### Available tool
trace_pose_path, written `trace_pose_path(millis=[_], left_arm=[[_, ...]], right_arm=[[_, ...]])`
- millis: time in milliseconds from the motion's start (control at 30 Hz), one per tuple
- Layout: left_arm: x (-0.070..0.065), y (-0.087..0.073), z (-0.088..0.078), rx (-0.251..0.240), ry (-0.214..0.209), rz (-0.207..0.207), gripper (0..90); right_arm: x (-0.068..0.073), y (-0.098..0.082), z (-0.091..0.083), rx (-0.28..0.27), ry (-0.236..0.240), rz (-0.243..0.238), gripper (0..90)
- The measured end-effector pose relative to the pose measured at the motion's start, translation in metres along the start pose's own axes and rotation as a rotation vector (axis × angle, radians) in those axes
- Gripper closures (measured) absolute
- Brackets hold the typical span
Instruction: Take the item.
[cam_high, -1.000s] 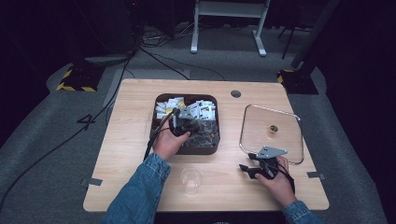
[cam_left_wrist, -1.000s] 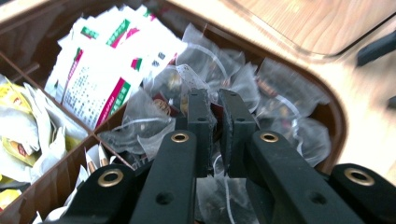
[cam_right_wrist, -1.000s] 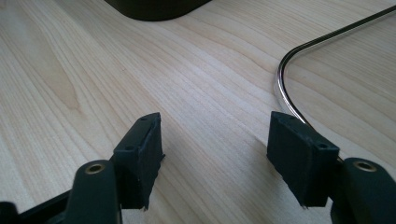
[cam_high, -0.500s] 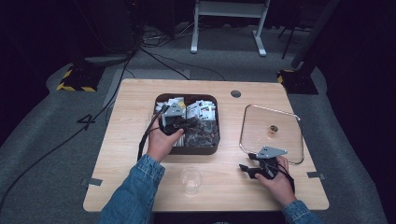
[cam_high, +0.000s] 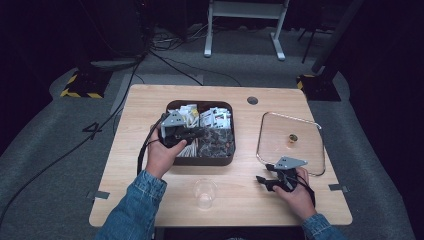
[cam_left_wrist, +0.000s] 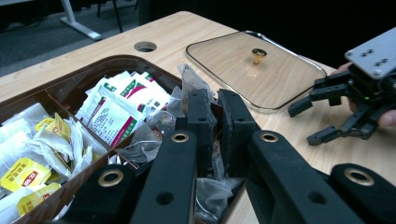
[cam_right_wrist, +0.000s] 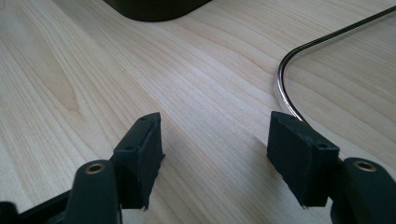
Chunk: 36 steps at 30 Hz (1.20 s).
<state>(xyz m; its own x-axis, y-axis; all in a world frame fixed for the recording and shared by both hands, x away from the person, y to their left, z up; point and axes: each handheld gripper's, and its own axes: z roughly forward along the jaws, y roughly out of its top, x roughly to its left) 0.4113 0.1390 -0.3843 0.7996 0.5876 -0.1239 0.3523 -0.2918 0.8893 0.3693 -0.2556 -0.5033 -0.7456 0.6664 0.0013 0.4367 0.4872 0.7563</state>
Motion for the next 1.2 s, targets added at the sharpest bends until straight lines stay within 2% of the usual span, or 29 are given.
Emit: trace_pose_path(millis=[233,333,467,633,867,1100,1200], left_arm=[[-0.013,-0.001,-0.021,0.000,-0.020,0.040,84.2],[-0.020,-0.004,-0.030,-0.006,-0.057,0.041,84.2],[-0.027,-0.009,-0.039,0.007,-0.078,0.058,84.2],[-0.039,-0.014,-0.050,-0.007,-0.103,0.065,84.2],[-0.057,-0.024,-0.055,0.010,-0.125,0.101,84.2],[-0.069,-0.030,-0.060,-0.003,-0.160,0.109,84.2],[-0.071,-0.037,-0.056,0.012,-0.170,0.110,84.2]], right_arm=[[0.000,0.000,0.000,0.000,-0.001,0.000,36.0],[0.000,0.000,0.000,0.000,-0.001,-0.001,35.9],[0.000,0.000,0.000,0.000,-0.003,-0.001,35.9],[0.000,0.000,0.000,0.000,-0.003,-0.001,35.9],[0.000,0.000,0.000,0.000,-0.003,0.000,35.9],[0.000,0.000,0.000,0.000,-0.003,-0.001,35.9],[0.000,0.000,0.000,0.000,-0.003,-0.001,35.9]])
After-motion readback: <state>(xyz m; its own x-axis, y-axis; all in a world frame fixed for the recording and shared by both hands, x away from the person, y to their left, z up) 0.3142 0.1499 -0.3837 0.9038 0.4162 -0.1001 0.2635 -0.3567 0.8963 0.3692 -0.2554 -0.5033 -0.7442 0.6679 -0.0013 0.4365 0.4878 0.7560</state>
